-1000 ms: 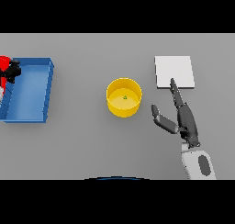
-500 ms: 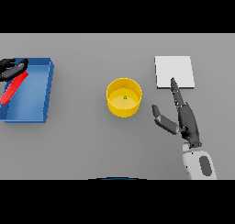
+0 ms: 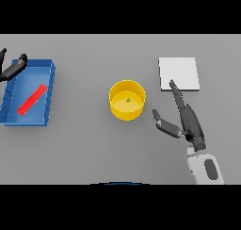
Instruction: Pick up the red beaker and tilt it to pour out 1 green nut into yellow bowl. Pick up the yellow bowl and place it on the metallic measuring scale.
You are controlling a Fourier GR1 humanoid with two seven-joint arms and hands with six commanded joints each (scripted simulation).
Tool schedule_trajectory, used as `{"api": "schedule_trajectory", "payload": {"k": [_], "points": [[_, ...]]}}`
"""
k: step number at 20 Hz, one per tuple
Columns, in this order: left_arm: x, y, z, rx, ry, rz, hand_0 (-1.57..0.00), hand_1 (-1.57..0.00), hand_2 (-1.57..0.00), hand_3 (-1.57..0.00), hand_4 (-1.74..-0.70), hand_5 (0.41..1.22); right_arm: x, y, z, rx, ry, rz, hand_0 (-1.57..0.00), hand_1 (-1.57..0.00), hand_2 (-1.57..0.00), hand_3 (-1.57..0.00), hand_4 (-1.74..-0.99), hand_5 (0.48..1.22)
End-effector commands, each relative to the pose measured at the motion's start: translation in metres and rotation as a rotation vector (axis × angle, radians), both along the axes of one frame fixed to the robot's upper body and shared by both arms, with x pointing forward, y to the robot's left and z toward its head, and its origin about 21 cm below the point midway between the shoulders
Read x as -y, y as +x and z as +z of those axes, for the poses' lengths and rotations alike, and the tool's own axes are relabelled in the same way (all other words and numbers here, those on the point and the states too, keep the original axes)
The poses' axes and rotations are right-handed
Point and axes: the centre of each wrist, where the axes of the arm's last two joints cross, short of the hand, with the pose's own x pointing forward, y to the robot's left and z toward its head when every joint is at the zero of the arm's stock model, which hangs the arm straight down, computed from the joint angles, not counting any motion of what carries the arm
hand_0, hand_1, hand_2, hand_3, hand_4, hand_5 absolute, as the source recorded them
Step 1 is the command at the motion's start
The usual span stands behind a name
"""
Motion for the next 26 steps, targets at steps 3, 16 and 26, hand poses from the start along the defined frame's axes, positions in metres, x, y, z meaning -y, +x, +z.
{"api": "schedule_trajectory", "payload": {"k": [3,16,26], "points": [[0.001,-0.002,0.003,0.011,0.000,-0.001,-0.02,-0.01,-0.01,-0.01,-0.71,0.683,0.001,0.014,0.009,0.011,-0.177,0.147,0.00,0.00,0.00,0.00,-1.172,0.728],[0.004,-0.003,0.000,0.003,-0.053,-0.024,0.00,0.00,0.00,0.00,-0.72,0.684,-0.051,0.078,0.049,0.152,-1.054,0.671,0.00,0.00,0.00,0.00,-1.212,0.705],[-0.002,-0.006,-0.001,0.019,-0.065,-0.022,0.00,0.00,0.00,0.00,-0.72,0.688,-0.081,0.106,0.038,0.071,-1.300,0.804,0.00,0.00,0.00,0.00,-1.259,0.714]]}}
